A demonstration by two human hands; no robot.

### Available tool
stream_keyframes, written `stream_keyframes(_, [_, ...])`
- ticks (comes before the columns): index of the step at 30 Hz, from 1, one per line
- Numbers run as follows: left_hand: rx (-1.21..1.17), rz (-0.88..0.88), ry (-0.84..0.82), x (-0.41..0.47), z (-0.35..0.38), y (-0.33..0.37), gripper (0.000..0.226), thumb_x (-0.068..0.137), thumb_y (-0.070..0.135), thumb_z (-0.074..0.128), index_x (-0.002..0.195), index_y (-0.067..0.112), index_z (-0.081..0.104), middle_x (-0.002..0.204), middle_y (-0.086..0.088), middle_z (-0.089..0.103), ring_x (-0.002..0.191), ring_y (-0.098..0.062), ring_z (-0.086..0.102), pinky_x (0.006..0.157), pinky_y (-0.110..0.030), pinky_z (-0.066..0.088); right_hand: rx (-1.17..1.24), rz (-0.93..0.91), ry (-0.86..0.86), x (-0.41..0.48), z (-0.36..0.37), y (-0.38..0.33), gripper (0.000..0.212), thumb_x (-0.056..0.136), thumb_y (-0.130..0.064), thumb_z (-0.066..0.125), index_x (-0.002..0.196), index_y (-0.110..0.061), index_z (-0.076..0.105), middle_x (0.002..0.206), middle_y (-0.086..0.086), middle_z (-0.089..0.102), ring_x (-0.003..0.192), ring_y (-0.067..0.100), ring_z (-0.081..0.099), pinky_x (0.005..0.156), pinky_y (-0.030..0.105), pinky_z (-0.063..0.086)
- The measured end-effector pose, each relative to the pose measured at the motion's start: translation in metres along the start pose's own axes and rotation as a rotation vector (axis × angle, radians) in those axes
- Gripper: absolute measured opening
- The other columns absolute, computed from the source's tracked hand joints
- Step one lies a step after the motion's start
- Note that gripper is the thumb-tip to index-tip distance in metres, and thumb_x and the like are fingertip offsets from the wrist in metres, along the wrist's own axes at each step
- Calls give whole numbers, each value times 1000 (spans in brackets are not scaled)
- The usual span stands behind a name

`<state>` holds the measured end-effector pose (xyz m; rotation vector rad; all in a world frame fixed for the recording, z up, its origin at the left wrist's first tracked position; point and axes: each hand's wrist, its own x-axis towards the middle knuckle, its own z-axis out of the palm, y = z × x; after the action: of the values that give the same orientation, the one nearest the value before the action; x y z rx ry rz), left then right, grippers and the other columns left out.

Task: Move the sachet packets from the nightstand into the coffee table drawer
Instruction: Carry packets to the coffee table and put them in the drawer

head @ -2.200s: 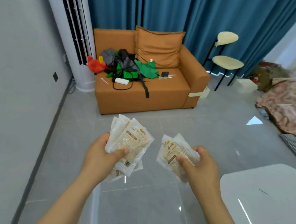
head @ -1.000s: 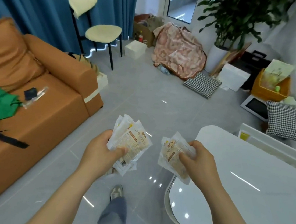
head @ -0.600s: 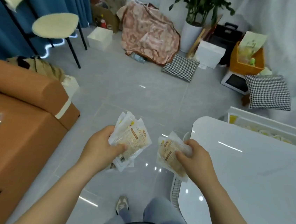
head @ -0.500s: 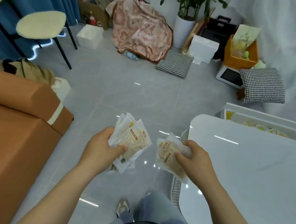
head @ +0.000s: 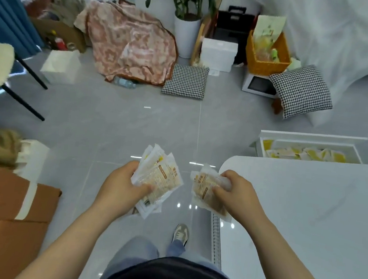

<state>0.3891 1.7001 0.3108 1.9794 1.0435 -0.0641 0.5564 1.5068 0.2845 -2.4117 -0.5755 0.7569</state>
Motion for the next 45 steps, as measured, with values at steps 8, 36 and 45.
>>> stream_keyframes(8, [74, 82, -83, 117, 4, 64, 29, 77, 18, 73, 101, 27, 61, 93, 12, 64, 82, -5, 59, 62, -21, 43, 33, 135, 100, 80, -47, 7, 10, 85, -21, 57, 94, -19, 56, 85, 0, 63, 78, 18, 60, 67, 33, 52])
stream_keyframes(36, [468, 513, -595, 515, 67, 335, 31, 79, 21, 70, 106, 28, 58, 91, 15, 62, 83, -7, 60, 73, -36, 54, 333, 675, 374, 364, -165, 7, 19, 95, -20, 47, 112, -15, 54, 110, 9, 63, 94, 26, 60, 83, 37, 53])
stream_keyframes(45, [548, 633, -691, 587, 134, 448, 28, 79, 19, 69, 104, 28, 58, 90, 13, 64, 78, -4, 61, 60, -24, 50, 388, 795, 447, 436, -251, 55, 22, 93, -16, 44, 111, -12, 56, 104, 11, 65, 96, 30, 61, 84, 41, 51])
